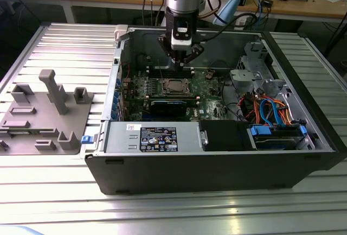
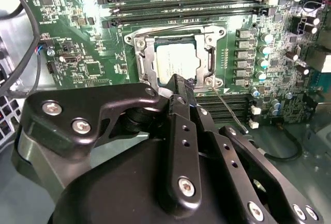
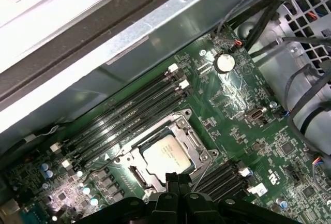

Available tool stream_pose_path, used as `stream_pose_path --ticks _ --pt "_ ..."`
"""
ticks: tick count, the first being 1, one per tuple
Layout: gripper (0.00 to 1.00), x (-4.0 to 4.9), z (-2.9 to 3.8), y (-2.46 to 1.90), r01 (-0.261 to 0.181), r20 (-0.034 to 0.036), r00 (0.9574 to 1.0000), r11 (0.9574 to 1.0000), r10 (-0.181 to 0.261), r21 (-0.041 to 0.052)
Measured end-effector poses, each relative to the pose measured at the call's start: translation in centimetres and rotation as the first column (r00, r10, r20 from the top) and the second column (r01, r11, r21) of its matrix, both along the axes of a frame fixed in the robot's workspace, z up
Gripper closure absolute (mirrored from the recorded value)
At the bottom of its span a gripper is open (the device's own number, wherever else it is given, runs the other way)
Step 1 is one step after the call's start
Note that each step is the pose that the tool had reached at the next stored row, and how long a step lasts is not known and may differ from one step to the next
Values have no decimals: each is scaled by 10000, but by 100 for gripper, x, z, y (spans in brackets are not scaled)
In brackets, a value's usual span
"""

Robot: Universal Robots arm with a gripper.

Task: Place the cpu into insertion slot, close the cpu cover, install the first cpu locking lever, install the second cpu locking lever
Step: 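Install the first cpu locking lever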

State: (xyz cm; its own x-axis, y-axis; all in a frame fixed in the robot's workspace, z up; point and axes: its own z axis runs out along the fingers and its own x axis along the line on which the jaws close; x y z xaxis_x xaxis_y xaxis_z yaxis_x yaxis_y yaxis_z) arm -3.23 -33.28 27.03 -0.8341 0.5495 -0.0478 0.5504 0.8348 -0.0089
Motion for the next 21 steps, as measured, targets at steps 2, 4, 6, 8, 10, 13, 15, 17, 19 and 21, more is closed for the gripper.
stream_pose_path --ticks 2,4,6,8,10,13,15,17,19,21 --pt "89 0 0 0 -157 0 9999 9999 157 0" --pt "89 0 0 0 -280 0 9996 9996 280 0" --pt "89 0 0 0 -459 0 9989 9989 459 1" --pt "89 0 0 0 -586 0 9983 9983 586 0" --pt "89 0 0 0 -734 0 9973 9973 734 0" --pt "89 0 0 0 -975 0 9952 9952 975 0" --pt "89 0 0 0 -1171 0 9931 9931 1171 0" --pt "89 0 0 0 -1348 0 9909 9909 1348 0" --pt "89 0 0 0 -1565 0 9877 9877 1565 1" --pt "89 0 0 0 -1751 0 9846 9846 1751 0"
